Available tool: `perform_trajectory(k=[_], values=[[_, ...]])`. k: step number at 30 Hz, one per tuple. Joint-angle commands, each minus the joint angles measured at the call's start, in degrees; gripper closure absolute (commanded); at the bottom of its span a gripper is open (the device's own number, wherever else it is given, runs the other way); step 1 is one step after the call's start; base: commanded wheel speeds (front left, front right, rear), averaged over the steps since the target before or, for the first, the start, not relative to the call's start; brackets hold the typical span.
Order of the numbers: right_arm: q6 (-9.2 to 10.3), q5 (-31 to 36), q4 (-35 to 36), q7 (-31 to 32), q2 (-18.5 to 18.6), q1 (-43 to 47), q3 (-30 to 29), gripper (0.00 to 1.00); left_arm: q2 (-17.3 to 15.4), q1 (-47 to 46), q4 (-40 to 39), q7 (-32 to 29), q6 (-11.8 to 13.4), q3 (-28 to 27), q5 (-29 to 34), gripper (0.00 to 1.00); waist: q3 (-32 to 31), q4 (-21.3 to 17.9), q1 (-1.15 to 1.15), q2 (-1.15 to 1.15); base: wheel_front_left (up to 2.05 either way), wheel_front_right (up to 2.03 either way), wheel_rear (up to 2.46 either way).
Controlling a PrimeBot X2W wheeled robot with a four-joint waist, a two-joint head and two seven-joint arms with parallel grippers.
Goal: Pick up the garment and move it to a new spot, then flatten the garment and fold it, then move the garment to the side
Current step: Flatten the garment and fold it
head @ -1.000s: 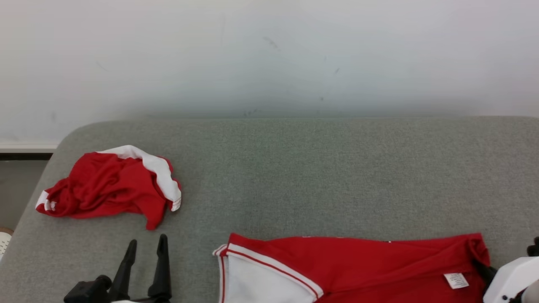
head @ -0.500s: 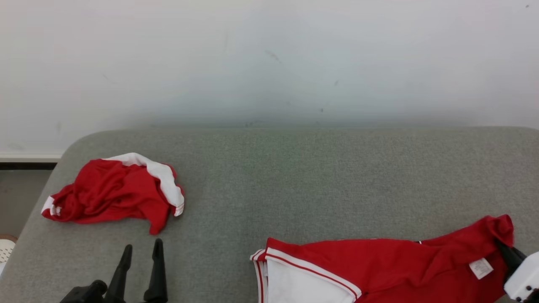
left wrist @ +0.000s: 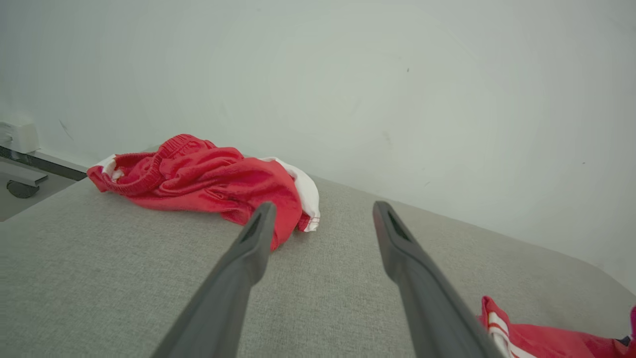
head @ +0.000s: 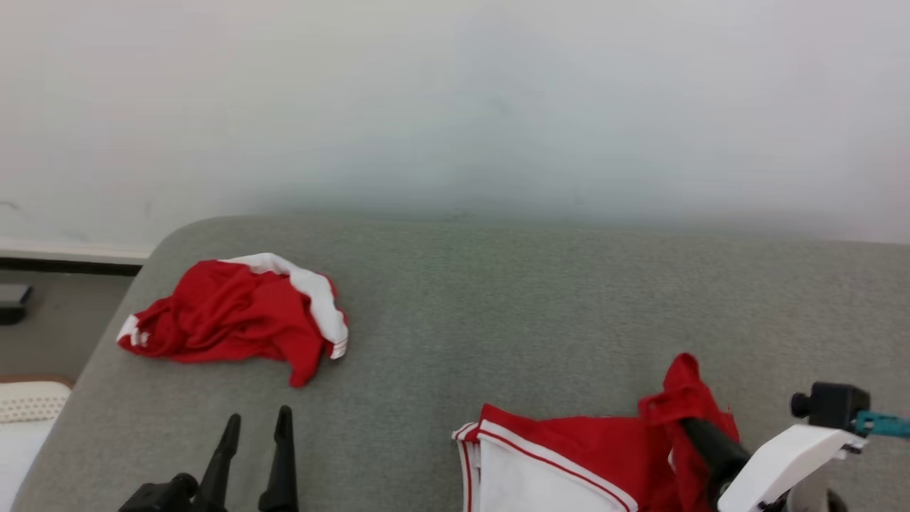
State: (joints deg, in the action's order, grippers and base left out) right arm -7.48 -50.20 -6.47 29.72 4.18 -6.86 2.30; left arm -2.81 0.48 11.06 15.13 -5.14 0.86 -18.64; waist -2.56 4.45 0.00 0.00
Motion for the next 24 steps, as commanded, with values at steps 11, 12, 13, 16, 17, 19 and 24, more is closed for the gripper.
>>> perform_trajectory(k=[11,12,13,16,17,19,24], values=[[-0.02,-10.79,-8.71,-9.02,-1.14,1.12,10.35,1.0,-0.19,-2.32,1.5,-0.01,-0.78,1.77,1.39,0.0,-0.65,9.46,0.0,0.0,0.0,0.0,0.0],[-0.02,-11.95,-9.75,-9.54,-1.17,0.65,11.48,1.0,-0.19,-2.48,1.64,-0.01,-0.9,1.86,1.53,0.0,-0.65,9.74,0.0,0.0,0.0,0.0,0.0],[-0.02,-12.91,-10.82,-10.05,-1.2,0.15,12.65,1.0,-0.19,-2.53,1.74,-0.01,-0.91,1.88,1.58,0.0,-0.68,9.9,0.0,0.0,0.0,0.0,0.0],[-0.02,-15.44,-13.62,-11.88,-1.18,-1.41,16.04,1.0,-0.19,-2.47,1.82,-0.01,-1.12,2.11,1.68,0.0,-0.66,10.29,0.0,0.0,0.0,0.0,0.0],[-0.02,-16.44,-14.33,-12.54,-1.19,-1.88,17.28,1.0,-0.19,-2.52,1.85,-0.01,-1.14,2.1,1.66,0.0,-0.62,10.35,0.0,0.0,0.0,0.0,0.0],[-0.02,-18.45,-15.8,-13.53,-1.18,-2.83,19.68,1.0,-0.2,-2.58,1.92,-0.01,-1.18,2.0,1.66,0.0,-0.51,10.34,0.0,0.0,0.0,0.0,0.0],[-0.02,-23.04,-21.15,-17.23,-1.17,-6.45,24.84,1.0,-0.19,-3.01,2.29,-0.01,-1.31,1.68,2.04,0.0,-0.03,9.89,0.0,0.0,0.0,0.0,0.0]])
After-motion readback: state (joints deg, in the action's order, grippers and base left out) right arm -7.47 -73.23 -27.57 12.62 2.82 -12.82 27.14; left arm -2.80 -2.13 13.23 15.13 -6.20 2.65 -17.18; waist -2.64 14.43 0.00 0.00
